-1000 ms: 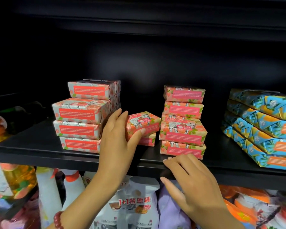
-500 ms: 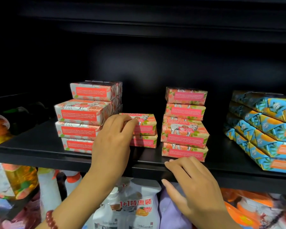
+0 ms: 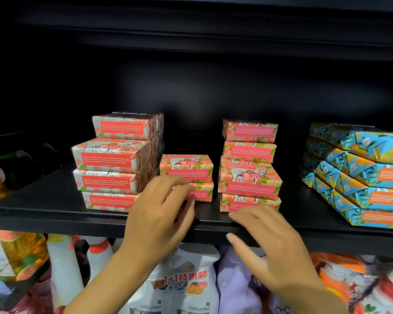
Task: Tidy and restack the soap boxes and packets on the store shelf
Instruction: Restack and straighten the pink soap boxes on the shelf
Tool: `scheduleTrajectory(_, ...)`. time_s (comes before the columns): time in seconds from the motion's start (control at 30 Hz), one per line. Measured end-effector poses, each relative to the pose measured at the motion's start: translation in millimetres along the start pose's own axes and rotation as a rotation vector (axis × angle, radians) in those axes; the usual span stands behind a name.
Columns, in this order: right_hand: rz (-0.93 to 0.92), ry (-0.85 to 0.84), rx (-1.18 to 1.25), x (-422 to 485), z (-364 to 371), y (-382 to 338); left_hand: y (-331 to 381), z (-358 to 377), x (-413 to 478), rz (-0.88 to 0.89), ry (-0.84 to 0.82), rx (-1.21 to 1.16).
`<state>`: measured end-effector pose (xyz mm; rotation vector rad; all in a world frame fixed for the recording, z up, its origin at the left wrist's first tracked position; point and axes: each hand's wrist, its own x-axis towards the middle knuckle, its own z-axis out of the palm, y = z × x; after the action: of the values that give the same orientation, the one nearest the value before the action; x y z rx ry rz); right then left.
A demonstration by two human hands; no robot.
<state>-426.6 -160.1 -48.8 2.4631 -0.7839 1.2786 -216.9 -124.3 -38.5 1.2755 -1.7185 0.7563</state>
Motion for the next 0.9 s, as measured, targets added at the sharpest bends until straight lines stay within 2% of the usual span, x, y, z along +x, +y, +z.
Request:
scheduleTrajectory(0.13,0.037,0.13,-0.031,23,-20,14,-3,4,-8,0.054,-0.057,0.022)
scheduleTrajectory(0.3,0.23,-0.057,-0.171,38,-21,30,-2,5,-10,0.019,-0.045,-0.008)
scheduleTrajectory(0.47,0.17,0.036,-0.2,30,-12,27,-2,4,-11,0.014,-0.05,-0.011)
scheduleTrajectory(0.57,0.115,0.075,-0.187,27,-12,26,1,-1,-8,-0.081,-0.108,-0.065)
scheduleTrajectory(0.63,0.062,0.114,-0.134,25,-15,22,3,-5,-5,-0.203,-0.124,-0.201)
scheduleTrajectory(0.73,-0.028,0.186,-0.063,24,-20,11,9,-10,13,-0.533,-0.15,-0.695)
scheduleTrajectory(0.8,-0.128,0.232,-0.064,22,-20,6,12,-14,27,-0.799,-0.291,-1.017)
scheduleTrajectory(0.83,-0.175,0.25,-0.081,22,-20,3,13,-17,33,-0.874,-0.399,-1.125)
scheduleTrajectory(0.9,-0.245,0.274,-0.11,24,-23,-1,15,-19,37,-0.864,-0.558,-1.259)
